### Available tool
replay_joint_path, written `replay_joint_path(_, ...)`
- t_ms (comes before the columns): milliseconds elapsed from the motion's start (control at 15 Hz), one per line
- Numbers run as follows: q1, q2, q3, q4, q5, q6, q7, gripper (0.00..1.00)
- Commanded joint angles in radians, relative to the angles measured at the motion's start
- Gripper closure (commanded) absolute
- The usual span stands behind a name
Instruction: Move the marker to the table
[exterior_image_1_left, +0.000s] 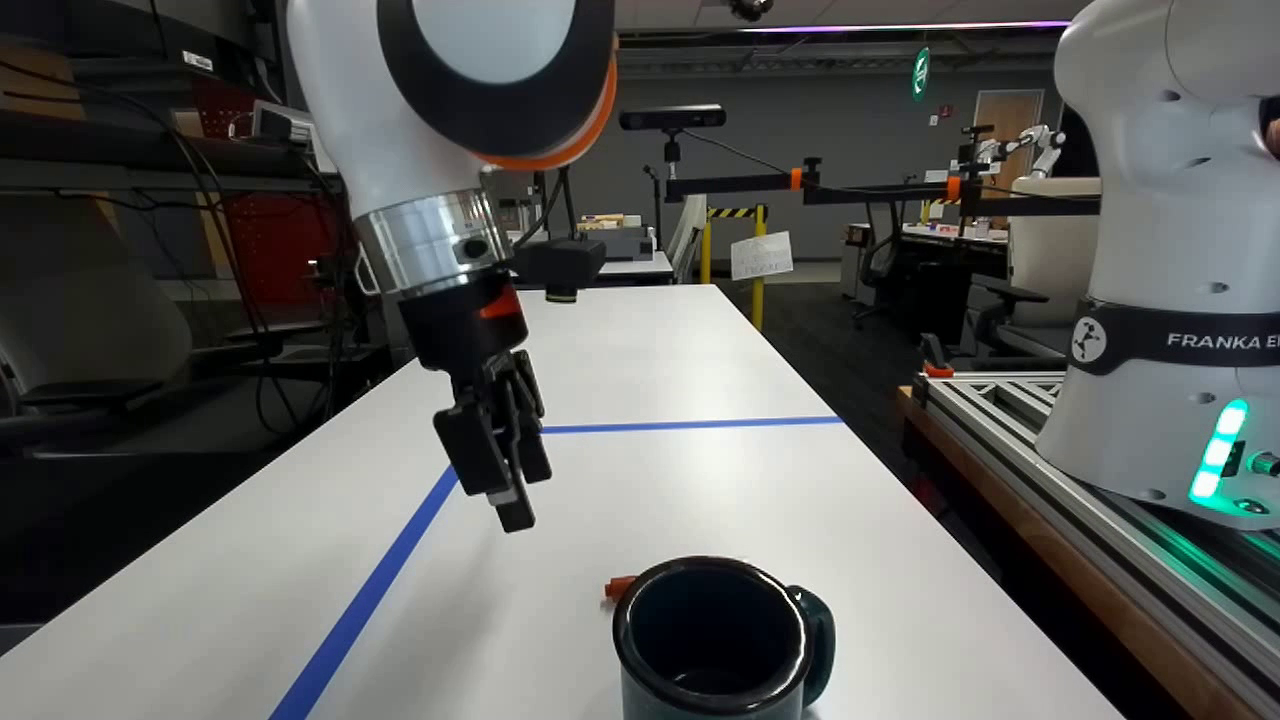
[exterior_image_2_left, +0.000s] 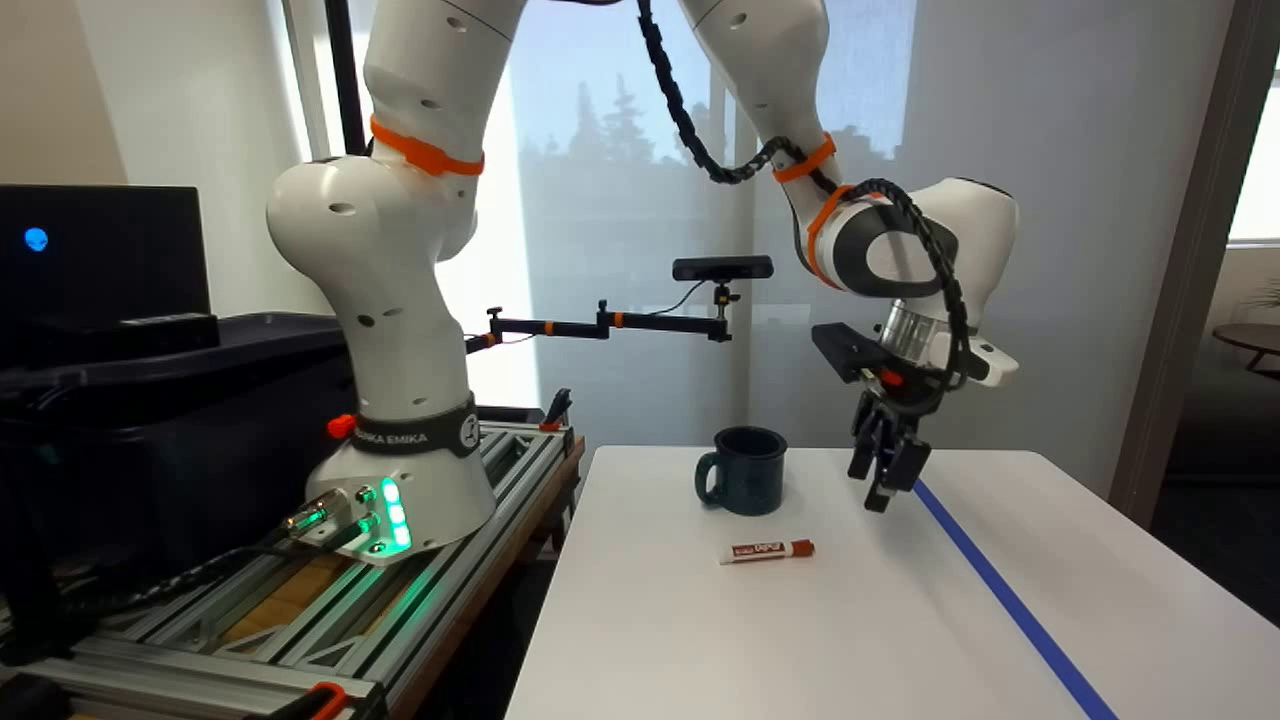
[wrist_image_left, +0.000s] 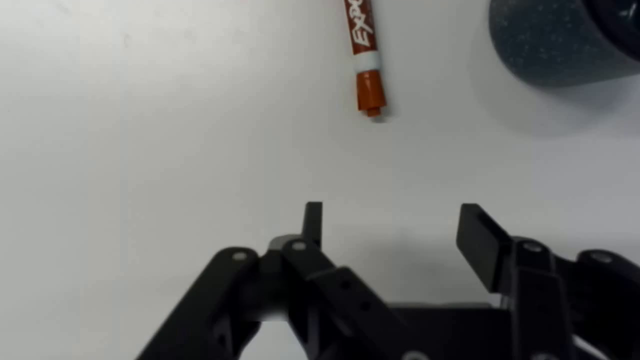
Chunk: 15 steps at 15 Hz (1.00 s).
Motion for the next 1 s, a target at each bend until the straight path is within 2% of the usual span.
replay_joint_path(0,-0.009,-0.134,0.015,-0.111,0.034,0.081,0.034,0.0)
replay_joint_path(200,-0.002,-0.2,0.009,-0.175,0.016,0.159,0.065,0.0)
replay_joint_path(533,-0.012,-0.276,0.026,-0.267,0.059,0.314,0.055,0.0)
replay_joint_path(800,-0.01,-0.315,0.022,-0.3,0.043,0.313,0.056,0.0)
replay_joint_path(867,-0.01,-0.259,0.02,-0.253,0.037,0.31,0.055,0.0)
replay_joint_path(933,-0.01,-0.267,0.02,-0.261,0.037,0.31,0.055,0.0)
